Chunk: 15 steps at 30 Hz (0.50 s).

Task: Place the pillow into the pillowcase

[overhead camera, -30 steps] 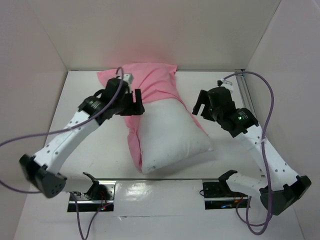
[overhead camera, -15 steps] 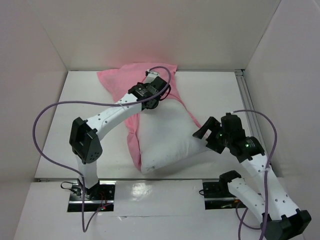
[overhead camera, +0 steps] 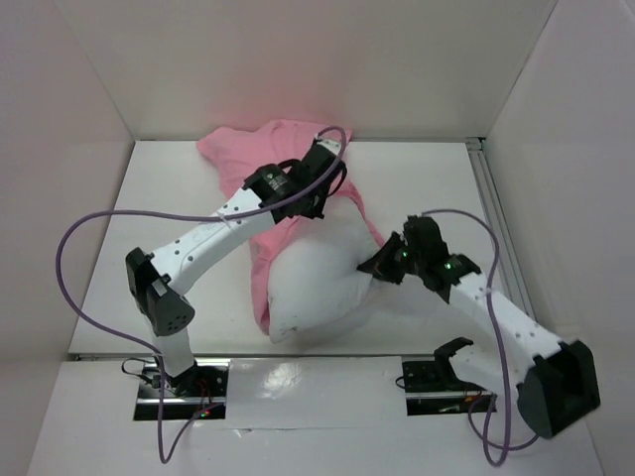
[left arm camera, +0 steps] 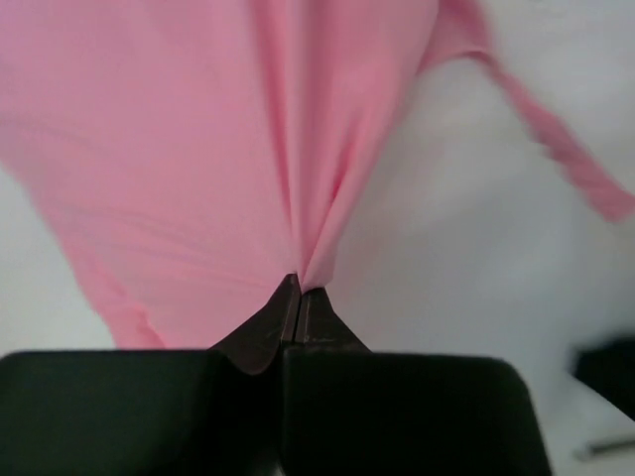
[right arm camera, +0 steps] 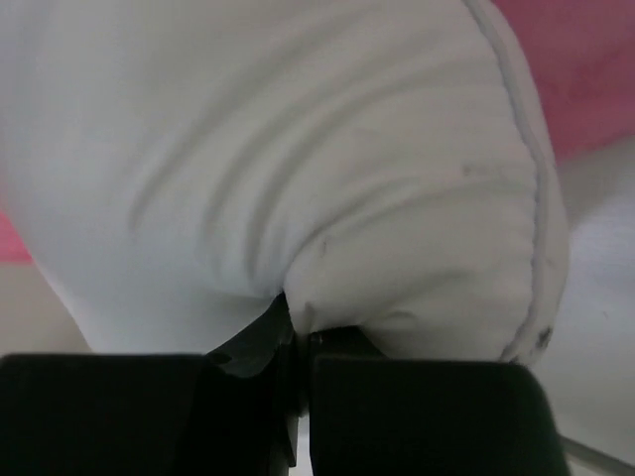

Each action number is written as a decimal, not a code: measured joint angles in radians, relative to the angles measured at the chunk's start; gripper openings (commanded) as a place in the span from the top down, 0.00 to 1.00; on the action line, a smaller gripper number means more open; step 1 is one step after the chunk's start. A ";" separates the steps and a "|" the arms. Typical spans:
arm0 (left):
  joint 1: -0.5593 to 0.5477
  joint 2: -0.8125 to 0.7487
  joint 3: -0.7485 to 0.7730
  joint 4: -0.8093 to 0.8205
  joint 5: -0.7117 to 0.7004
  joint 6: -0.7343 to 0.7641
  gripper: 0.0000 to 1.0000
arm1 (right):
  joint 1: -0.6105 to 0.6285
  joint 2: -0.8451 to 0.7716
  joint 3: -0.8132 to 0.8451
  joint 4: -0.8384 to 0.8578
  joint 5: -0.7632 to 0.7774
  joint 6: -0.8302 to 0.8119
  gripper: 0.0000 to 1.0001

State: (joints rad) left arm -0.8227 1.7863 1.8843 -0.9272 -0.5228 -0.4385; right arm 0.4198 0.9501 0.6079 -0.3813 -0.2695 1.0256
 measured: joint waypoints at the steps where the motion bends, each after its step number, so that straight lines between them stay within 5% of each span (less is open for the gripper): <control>1: -0.008 0.000 0.048 -0.020 0.060 0.012 1.00 | 0.000 0.061 0.046 0.003 0.000 -0.011 1.00; 7: 0.021 -0.032 0.323 -0.050 0.327 0.042 1.00 | 0.003 0.220 0.391 0.045 0.079 -0.095 1.00; 15: 0.051 -0.291 -0.090 0.005 0.473 -0.011 1.00 | 0.190 0.075 0.246 0.293 0.211 -0.090 1.00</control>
State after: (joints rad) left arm -0.7715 1.4952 1.7939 -0.9226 -0.0494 -0.4492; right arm 0.6102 1.0248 0.8539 -0.0887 -0.0589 0.9356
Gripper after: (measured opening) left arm 0.027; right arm 0.039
